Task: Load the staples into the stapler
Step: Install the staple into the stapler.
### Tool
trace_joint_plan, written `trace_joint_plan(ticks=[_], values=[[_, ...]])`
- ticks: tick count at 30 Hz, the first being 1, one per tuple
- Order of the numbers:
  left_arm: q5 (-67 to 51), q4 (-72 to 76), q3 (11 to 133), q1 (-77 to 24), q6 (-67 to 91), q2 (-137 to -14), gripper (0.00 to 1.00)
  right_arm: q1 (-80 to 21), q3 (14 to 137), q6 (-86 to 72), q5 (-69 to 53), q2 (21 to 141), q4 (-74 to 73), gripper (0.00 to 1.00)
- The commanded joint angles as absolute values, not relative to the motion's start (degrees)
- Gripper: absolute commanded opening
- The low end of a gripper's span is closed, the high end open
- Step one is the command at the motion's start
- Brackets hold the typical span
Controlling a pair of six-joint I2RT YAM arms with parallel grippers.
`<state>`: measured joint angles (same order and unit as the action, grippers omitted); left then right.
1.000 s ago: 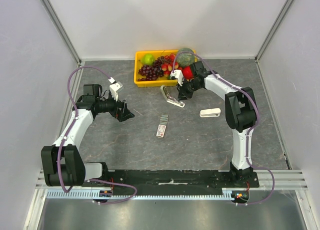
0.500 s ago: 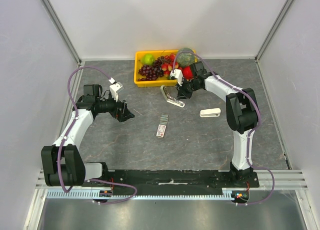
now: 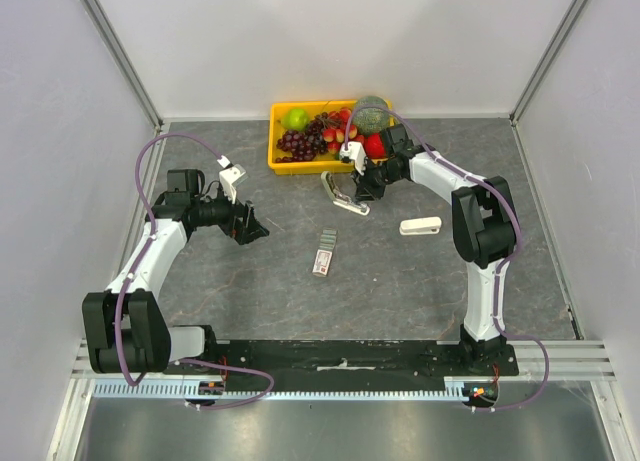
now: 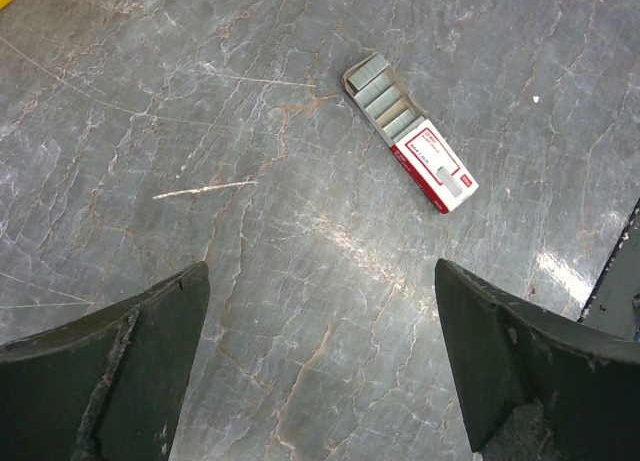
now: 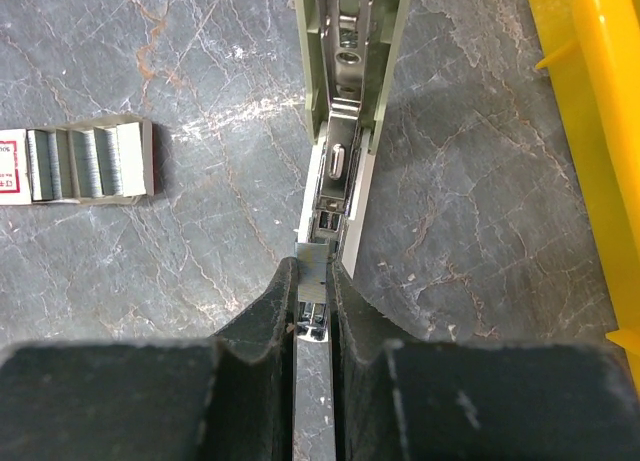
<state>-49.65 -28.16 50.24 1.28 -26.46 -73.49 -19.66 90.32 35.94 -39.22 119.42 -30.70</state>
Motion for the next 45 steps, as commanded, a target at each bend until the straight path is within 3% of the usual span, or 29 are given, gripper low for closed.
trace_joint_plan(ticks=[1, 21, 31, 45], values=[[-51.2, -26.5, 50.0, 1.5, -27.1, -73.7, 1.0, -20.0, 90.9, 38.0, -41.3, 119.2, -31.9, 0.15], [-51.2, -26.3, 49.7, 1.5, -27.0, -73.7, 1.0, -19.8, 92.2, 39.6, -41.4, 120.8, -33.4, 0.16], [-51.2, -26.3, 49.6, 1.5, -27.2, -73.8, 1.0, -18.6, 95.4, 40.8, -48.8, 120.9, -37.3, 0.16], [-51.2, -26.3, 49.6, 1.6, -27.1, -73.9, 1.0, -17.8, 96.3, 52.6, -49.1, 122.6, -43.2, 0.17]])
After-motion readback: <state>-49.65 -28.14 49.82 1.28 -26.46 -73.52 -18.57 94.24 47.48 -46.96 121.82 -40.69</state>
